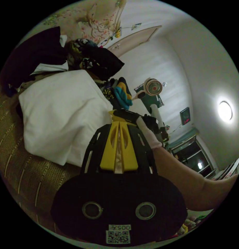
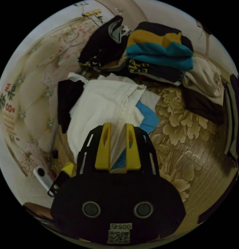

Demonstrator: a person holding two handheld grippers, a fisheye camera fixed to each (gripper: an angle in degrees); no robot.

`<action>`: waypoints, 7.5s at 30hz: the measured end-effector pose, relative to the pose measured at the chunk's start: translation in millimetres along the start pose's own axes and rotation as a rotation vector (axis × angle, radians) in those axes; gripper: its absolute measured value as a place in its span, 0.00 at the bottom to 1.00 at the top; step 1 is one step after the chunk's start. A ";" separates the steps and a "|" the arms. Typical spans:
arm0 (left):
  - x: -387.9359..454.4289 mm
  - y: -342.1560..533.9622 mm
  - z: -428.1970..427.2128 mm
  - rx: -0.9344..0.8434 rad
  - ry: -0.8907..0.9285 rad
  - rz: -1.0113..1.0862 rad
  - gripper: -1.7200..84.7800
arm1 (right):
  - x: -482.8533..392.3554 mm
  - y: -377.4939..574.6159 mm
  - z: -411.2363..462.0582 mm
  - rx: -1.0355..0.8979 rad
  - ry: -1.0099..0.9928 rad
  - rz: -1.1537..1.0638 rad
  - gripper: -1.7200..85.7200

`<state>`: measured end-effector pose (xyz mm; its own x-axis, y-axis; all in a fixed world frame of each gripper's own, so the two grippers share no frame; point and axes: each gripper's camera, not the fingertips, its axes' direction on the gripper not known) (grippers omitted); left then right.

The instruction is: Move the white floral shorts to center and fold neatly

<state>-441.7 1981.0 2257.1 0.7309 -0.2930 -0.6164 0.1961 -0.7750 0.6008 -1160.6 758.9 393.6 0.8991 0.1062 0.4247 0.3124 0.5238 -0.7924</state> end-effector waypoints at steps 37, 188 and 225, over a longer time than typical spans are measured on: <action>91.8 81.4 -70.3 -0.309 0.925 0.726 0.07 | -34.7 219.6 -282.7 0.672 -0.179 -0.119 0.01; 474.0 82.9 298.9 -1.450 -0.465 0.505 0.04 | 537.1 919.9 -586.4 0.361 0.097 0.780 0.01; 616.0 101.1 421.7 -1.297 -0.072 0.498 0.02 | 480.0 906.6 -590.0 0.159 0.246 0.570 0.00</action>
<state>-247.3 1486.1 1723.5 0.8753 -0.4398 -0.2010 0.4162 0.4738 0.7761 -264.9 786.1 -379.3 0.9608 0.2175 -0.1721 -0.2676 0.5635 -0.7816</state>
